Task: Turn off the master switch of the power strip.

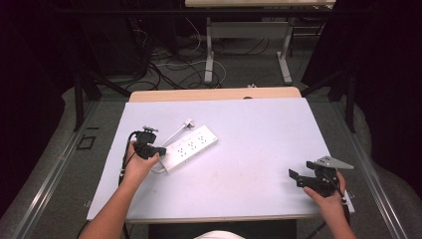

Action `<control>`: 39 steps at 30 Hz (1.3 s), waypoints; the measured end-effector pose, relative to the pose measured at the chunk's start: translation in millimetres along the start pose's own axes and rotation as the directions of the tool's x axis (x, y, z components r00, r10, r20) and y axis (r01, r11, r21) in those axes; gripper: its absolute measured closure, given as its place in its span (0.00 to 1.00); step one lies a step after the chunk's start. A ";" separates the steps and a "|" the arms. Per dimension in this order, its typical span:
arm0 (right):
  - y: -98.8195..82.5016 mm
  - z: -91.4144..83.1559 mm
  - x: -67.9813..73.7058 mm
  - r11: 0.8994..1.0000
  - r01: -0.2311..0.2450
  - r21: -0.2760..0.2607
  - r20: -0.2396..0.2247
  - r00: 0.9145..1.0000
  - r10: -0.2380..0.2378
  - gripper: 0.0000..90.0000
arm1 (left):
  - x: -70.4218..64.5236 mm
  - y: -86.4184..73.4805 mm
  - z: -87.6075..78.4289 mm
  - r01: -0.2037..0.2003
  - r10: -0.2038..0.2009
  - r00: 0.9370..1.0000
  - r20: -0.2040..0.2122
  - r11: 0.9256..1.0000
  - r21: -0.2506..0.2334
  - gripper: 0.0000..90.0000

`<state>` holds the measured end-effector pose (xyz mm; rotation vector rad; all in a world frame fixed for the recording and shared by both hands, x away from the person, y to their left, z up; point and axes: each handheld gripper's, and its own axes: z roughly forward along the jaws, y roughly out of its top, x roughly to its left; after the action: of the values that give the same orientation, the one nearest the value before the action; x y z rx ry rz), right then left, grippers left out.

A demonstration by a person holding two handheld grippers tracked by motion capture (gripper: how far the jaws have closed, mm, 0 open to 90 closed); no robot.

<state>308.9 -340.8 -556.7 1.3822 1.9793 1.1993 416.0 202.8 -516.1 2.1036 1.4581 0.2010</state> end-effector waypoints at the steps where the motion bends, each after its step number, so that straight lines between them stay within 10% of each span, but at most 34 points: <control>1: 0.0 -0.1 0.1 1.000 0.000 0.000 0.000 1.000 0.000 0.20 | 0.3 0.3 -0.7 -0.002 0.002 1.000 0.003 1.000 0.008 0.91; 39: -0.2 -0.4 -0.4 1.000 -0.014 -0.002 -0.003 1.000 0.014 0.20 | -3.2 8.3 -6.0 -0.083 0.077 0.994 -0.074 0.992 -0.092 0.45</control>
<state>308.7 -341.3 -556.7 1.3961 1.9731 1.2103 418.9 200.1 -506.1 2.0981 1.3773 0.3720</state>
